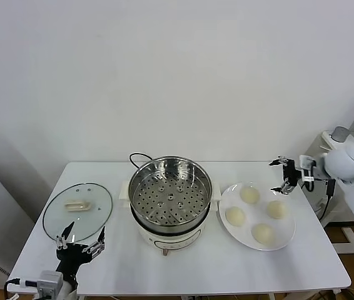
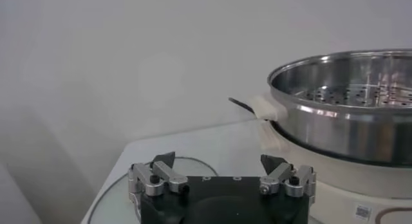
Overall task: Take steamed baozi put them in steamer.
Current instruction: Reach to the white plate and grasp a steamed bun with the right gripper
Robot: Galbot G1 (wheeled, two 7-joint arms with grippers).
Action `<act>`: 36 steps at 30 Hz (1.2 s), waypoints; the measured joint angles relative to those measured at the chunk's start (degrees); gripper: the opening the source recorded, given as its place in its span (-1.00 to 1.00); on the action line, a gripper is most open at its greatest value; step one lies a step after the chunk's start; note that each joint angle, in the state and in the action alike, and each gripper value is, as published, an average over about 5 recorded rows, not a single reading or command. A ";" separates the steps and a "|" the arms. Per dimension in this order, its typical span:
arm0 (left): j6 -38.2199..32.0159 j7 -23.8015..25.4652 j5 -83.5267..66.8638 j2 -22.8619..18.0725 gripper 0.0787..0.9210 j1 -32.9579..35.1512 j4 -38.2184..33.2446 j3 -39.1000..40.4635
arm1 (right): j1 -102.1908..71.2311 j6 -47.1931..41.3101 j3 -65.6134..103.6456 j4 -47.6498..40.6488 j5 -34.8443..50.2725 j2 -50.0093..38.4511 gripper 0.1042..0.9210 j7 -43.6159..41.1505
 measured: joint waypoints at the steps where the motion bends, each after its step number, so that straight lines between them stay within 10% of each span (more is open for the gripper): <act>1: -0.03 -0.01 0.01 -0.16 0.77 0.13 -0.02 -0.07 | 1.09 0.39 -1.35 -1.17 -0.77 0.76 0.76 -0.62; 36: -0.17 -0.02 0.84 -1.76 0.77 1.81 -0.73 -0.56 | 4.44 6.81 -2.90 -24.83 -17.69 19.29 0.76 0.73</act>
